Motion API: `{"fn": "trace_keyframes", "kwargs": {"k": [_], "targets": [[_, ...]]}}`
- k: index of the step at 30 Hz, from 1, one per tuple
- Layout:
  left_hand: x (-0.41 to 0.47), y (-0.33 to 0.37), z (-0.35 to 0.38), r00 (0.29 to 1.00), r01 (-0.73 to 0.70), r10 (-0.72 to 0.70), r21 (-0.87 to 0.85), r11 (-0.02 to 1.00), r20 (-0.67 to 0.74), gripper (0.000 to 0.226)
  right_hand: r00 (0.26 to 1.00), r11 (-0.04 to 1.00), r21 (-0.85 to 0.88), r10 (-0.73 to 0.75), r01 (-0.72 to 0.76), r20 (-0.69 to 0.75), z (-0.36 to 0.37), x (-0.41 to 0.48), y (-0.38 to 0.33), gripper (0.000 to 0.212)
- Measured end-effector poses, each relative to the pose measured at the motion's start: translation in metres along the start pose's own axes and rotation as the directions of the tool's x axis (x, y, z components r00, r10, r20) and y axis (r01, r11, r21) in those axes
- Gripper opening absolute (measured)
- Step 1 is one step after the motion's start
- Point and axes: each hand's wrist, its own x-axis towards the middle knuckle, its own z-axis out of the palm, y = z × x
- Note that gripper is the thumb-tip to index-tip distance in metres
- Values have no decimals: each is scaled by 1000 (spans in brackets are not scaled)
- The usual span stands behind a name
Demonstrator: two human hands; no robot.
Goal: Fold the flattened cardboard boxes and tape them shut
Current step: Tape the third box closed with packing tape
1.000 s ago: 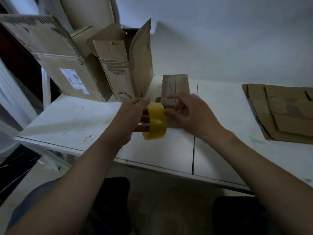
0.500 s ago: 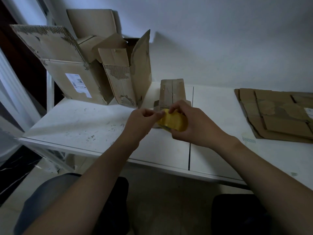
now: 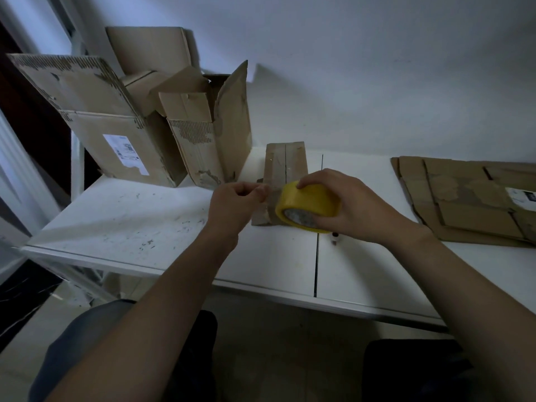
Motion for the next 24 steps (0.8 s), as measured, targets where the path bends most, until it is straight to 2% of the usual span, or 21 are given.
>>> {"fn": "trace_keyframes", "kwargs": {"k": [7, 16, 20, 24], "targets": [[17, -12, -7, 993, 34, -41, -61, 998, -110, 8, 998, 984, -167, 66, -67, -8, -29, -8, 43, 46], [35, -37, 13, 978, 11, -25, -69, 998, -208, 6, 997, 966, -258, -34, 14, -74, -19, 7, 68, 54], [48, -50, 19, 972, 34, -54, -89, 995, -228, 10, 994, 961, -267, -94, 74, -61, -5, 18, 82, 47], [59, -62, 30, 972, 85, -112, -132, 988, -209, 11, 995, 960, -273, -75, 53, -68, 8, 25, 99, 48]]}}
